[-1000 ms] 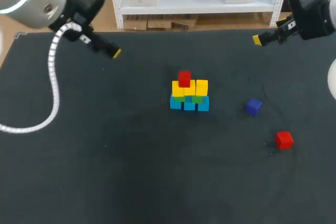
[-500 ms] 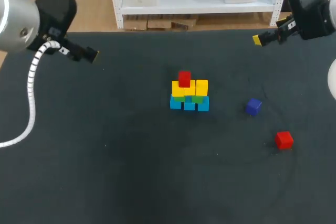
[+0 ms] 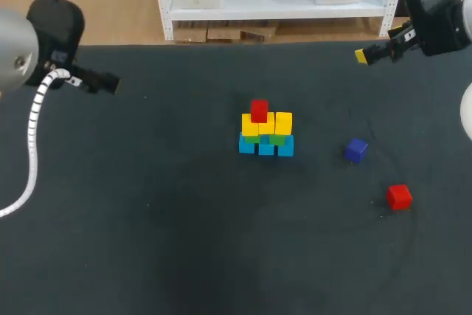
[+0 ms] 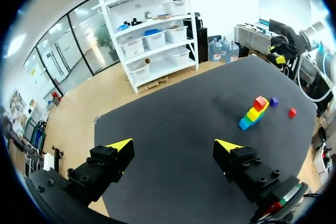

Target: Place the blue cubes, place green cubes on the blue cubes, place the yellow cubes on the green cubes, then place the red cubes on the yellow cubes, and place purple cube on the red cubes.

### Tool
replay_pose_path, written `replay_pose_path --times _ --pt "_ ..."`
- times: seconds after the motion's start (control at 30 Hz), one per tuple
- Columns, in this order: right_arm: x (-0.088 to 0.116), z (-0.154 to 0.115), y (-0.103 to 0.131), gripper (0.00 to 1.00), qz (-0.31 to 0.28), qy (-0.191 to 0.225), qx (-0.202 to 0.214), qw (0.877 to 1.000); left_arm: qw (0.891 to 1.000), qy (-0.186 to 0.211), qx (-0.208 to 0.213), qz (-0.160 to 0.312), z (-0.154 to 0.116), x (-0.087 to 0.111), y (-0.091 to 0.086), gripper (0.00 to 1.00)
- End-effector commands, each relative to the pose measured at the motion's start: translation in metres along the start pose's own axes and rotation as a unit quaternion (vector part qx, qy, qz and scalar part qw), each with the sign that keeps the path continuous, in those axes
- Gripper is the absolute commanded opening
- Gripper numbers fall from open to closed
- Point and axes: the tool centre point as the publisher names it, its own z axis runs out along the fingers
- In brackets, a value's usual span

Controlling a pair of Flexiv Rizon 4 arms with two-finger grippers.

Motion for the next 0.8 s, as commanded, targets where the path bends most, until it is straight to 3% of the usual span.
replay_pose_path --times 0.03,0.8 --pt "0.0 -0.0001 0.0007 1.0 0.0 0.0 0.002 1.0 1.0 -0.009 -0.001 -0.006 0.0022 0.0097 0.0029 1.0" --pt "0.0 -0.0001 0.0007 1.0 0.0 0.0 0.002 1.0 1.0 -0.018 0.015 -0.005 0.003 0.0125 0.0003 1.0"
